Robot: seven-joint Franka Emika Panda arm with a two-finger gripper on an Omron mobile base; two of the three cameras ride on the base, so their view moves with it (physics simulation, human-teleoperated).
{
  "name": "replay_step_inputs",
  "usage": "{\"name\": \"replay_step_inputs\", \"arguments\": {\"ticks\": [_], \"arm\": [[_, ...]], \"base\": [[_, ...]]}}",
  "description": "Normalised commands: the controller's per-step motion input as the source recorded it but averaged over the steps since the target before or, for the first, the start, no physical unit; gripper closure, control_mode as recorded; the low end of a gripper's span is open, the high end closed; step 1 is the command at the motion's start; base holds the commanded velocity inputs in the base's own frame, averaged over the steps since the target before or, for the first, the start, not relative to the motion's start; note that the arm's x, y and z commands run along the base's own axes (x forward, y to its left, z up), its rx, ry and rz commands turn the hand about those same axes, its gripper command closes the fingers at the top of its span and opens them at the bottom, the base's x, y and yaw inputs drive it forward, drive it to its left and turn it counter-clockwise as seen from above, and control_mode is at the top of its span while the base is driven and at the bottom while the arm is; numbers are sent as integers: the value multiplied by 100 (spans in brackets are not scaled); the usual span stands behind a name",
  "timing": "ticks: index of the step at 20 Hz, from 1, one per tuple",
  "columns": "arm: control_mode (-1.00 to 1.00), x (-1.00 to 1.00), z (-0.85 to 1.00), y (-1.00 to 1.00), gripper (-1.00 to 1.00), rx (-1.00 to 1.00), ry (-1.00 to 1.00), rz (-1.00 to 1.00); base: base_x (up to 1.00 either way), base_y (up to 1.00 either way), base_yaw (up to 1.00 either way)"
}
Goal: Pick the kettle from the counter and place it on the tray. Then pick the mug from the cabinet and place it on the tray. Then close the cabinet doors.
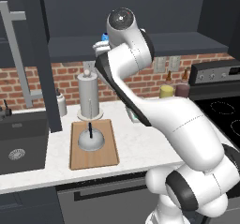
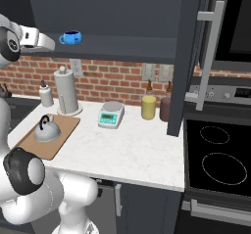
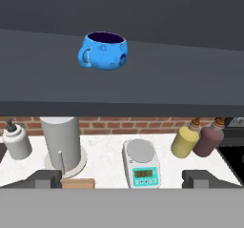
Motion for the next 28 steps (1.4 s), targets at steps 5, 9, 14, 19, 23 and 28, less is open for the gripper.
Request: {"name": "replay_step_inputs", "arguments": {"ticks": [5,9,14,19,23,28], "arm": [[-100,24,0,12,-100,-3,-7,-8],[-100,5,27,13,-100,0,0,-8],[-100,7,28,18,-100,0,1,-10],[-100,22,8,17,-100,0,1,-9],[-100,38,0,8,-100,0,3,-7],[-100,39,0,0,-100,0,2,-5]], "base": [[0,0,0],[0,0,0],[0,0,0],[0,0,0],[0,0,0],[0,0,0]]}}
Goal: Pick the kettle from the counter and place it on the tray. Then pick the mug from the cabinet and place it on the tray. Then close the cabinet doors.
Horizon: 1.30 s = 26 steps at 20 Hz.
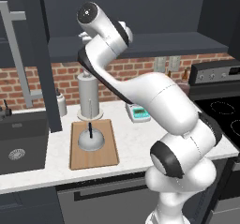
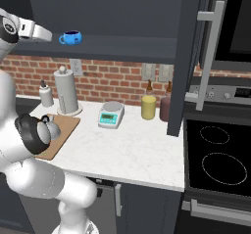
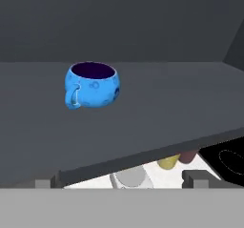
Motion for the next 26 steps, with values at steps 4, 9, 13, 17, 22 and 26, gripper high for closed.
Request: {"name": "replay_step_inputs", "arguments": {"ticks": [4,9,13,17,22,26], "arm": [[-100,36,0,0,-100,0,0,-2],[-100,19,-12,2,-100,0,0,0],[-100,19,-3,0,-100,0,0,0],[-100,23,-2,0,-100,0,0,-1],[-100,26,-15,0,-100,0,0,0],[-100,24,-23,0,-100,0,-2,0]], "base": [[0,0,0],[0,0,0],[0,0,0],[0,0,0],[0,0,0],[0,0,0]]}}
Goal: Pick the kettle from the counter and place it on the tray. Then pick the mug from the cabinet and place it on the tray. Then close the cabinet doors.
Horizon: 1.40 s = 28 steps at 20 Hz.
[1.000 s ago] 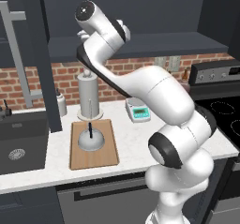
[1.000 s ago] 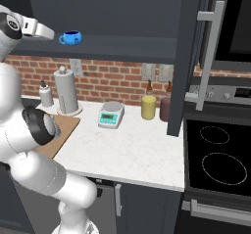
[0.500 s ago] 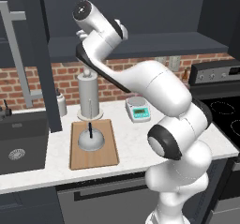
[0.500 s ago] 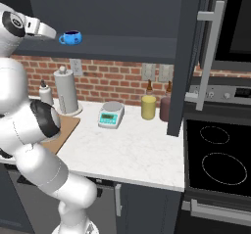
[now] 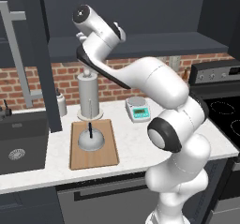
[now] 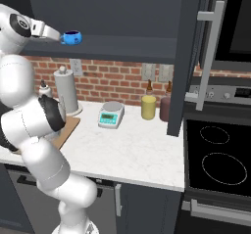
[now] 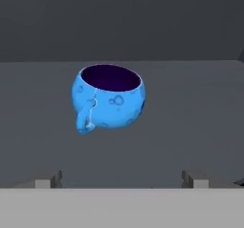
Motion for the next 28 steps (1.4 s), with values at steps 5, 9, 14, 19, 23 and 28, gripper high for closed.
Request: {"name": "replay_step_inputs", "arguments": {"ticks": [5,9,14,19,23,28], "arm": [[-100,19,-7,0,-100,0,-3,-1],[-100,20,0,0,-100,0,-1,-3],[-100,23,0,0,-100,0,0,-3],[-100,21,0,0,-100,0,0,-3],[-100,21,0,1,-100,0,0,-5],[-100,20,0,3,-100,0,0,-5]], "base": [[0,0,0],[0,0,0],[0,0,0],[0,0,0],[0,0,0],[0,0,0]]}}
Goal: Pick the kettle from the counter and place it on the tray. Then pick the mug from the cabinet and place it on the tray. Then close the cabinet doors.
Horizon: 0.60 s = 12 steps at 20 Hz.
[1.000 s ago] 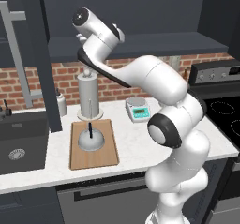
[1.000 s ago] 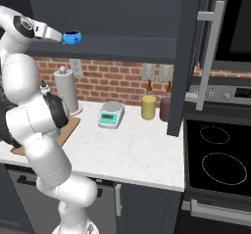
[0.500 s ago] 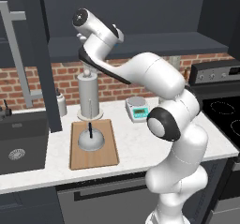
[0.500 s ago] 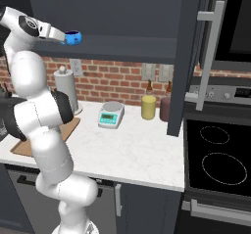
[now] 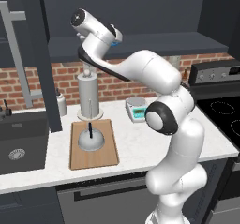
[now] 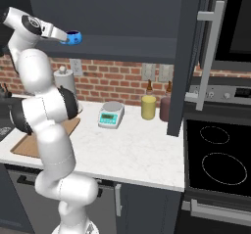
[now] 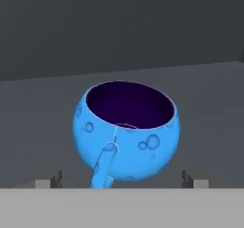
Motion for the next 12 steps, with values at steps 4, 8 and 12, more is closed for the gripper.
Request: {"name": "replay_step_inputs", "arguments": {"ticks": [4,8,12], "arm": [[-100,19,0,11,-100,0,0,-6],[-100,18,0,11,-100,0,0,-7],[-100,15,0,0,-100,0,0,-6]], "base": [[0,0,0],[0,0,0],[0,0,0]]}}
